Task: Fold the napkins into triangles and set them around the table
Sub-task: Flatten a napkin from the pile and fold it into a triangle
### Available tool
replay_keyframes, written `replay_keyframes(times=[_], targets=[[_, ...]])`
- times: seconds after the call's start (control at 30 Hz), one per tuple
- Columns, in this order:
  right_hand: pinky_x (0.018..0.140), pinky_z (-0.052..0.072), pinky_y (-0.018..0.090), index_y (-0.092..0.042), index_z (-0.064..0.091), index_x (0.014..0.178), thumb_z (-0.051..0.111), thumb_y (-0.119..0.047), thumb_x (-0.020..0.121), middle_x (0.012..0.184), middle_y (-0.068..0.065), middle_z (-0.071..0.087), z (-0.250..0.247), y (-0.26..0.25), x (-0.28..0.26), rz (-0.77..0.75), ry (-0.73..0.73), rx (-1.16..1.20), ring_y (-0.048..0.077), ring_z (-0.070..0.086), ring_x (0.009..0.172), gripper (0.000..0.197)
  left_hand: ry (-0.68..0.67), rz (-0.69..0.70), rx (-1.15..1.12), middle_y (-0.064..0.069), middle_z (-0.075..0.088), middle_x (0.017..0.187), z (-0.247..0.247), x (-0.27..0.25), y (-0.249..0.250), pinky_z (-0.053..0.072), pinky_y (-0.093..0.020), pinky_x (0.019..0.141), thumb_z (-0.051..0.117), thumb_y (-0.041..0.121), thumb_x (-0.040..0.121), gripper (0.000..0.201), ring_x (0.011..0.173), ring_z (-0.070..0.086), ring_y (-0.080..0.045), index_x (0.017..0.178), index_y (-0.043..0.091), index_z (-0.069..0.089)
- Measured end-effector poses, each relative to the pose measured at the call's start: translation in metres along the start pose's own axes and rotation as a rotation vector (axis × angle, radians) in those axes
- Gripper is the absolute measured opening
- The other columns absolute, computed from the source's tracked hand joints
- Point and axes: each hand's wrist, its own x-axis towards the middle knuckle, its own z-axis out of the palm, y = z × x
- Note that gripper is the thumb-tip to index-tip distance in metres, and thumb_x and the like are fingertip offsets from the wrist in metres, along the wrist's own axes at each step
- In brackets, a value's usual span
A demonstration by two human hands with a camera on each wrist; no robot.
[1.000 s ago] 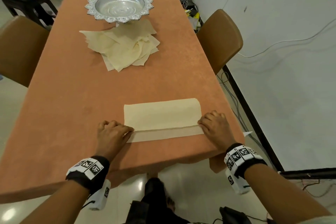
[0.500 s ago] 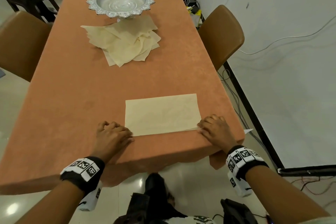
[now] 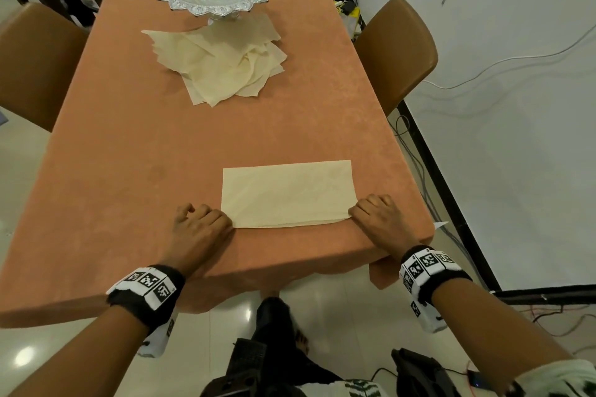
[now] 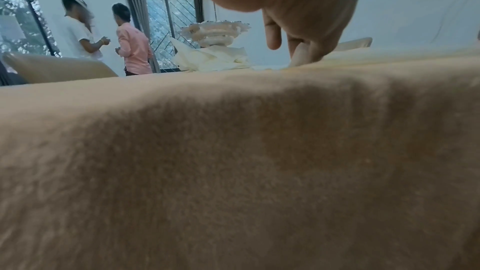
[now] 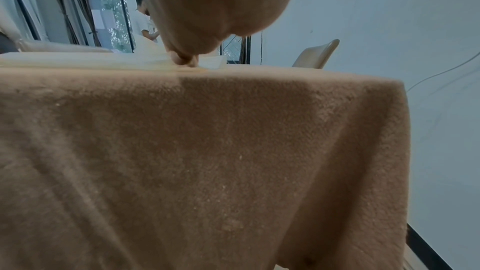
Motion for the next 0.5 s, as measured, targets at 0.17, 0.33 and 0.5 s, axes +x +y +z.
replay_keyframes(times=[0.17, 0.33, 0.5], targets=[[0.073, 0.04, 0.036, -0.019, 0.062, 0.09, 0.077, -0.014, 0.066, 0.086, 0.001, 0.064, -0.007, -0.009, -0.029, -0.022, 0.038, 0.05, 0.023, 0.059, 0.079, 0.028, -0.046, -0.02, -0.077, 0.001, 0.069, 0.082, -0.012, -0.032, 0.02, 0.032, -0.042, 0.082, 0.006, 0.044, 0.101, 0.068, 0.076, 0.063, -0.023, 0.078, 0.021, 0.066], [0.076, 0.032, 0.034, -0.024, 0.048, 0.097, 0.047, -0.02, 0.082, 0.087, -0.002, 0.064, -0.006, -0.017, -0.053, 0.031, 0.098, 0.121, 0.023, 0.058, 0.083, 0.016, -0.066, -0.025, -0.121, 0.007, 0.069, 0.085, -0.018, -0.052, 0.041, 0.033, -0.042, 0.086, 0.014, 0.047, 0.101, 0.061, 0.081, 0.064, -0.019, 0.08, 0.025, 0.067], [0.083, 0.034, 0.033, -0.015, 0.063, 0.106, 0.041, -0.036, 0.095, 0.099, 0.002, 0.067, -0.026, -0.039, -0.026, 0.246, 0.256, 0.288, 0.018, 0.051, 0.097, 0.032, 0.106, -0.25, -0.293, 0.01, 0.068, 0.099, -0.039, -0.029, 0.056, 0.032, -0.04, 0.091, 0.04, 0.048, 0.091, 0.035, 0.092, 0.06, -0.014, 0.099, 0.028, 0.066]])
